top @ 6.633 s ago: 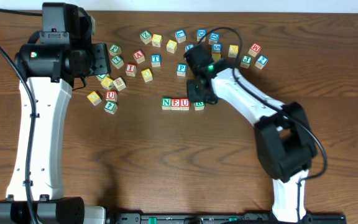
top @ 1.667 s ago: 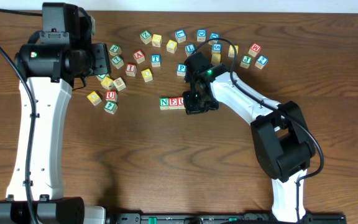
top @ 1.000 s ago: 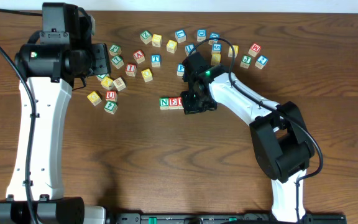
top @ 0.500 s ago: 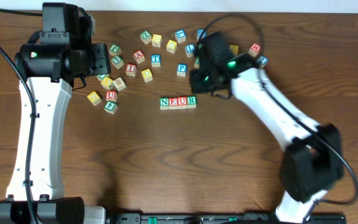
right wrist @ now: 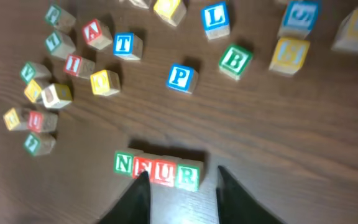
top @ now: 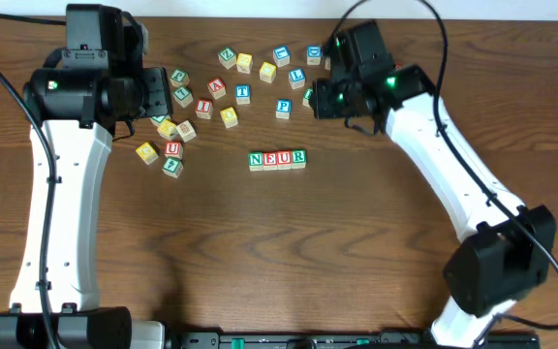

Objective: Spell out NEURIPS
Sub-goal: 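Raise the right gripper and move it to the far right, then move the left gripper to the red I block and grasp it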

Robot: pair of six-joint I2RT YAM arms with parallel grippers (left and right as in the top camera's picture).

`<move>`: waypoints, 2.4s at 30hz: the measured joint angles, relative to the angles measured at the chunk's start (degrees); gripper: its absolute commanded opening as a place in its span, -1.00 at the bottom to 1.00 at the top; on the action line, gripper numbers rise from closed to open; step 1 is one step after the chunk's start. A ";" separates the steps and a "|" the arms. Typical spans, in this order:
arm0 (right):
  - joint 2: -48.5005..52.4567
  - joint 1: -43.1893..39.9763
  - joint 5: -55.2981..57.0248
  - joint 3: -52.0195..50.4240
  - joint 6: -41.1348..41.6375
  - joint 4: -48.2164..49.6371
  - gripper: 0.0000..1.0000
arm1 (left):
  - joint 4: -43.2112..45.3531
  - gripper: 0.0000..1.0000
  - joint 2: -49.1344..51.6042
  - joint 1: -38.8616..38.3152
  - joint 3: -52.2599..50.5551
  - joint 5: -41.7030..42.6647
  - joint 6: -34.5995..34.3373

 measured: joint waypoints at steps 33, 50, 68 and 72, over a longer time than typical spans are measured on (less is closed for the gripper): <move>18.86 2.51 12.02 16.98 -1.20 4.90 -0.02 | 0.00 0.12 0.00 0.00 0.00 0.00 -0.02; 18.80 2.89 7.37 17.03 -1.20 -2.71 0.08 | 4.90 0.11 0.00 0.00 0.00 0.00 0.00; 9.42 -9.07 7.34 17.51 -5.57 -14.14 0.22 | 17.27 0.11 10.21 -1.86 0.02 2.80 -1.79; 9.42 -9.07 7.34 17.51 -5.81 -14.86 0.24 | 18.86 0.11 17.16 -3.08 0.02 2.64 -1.79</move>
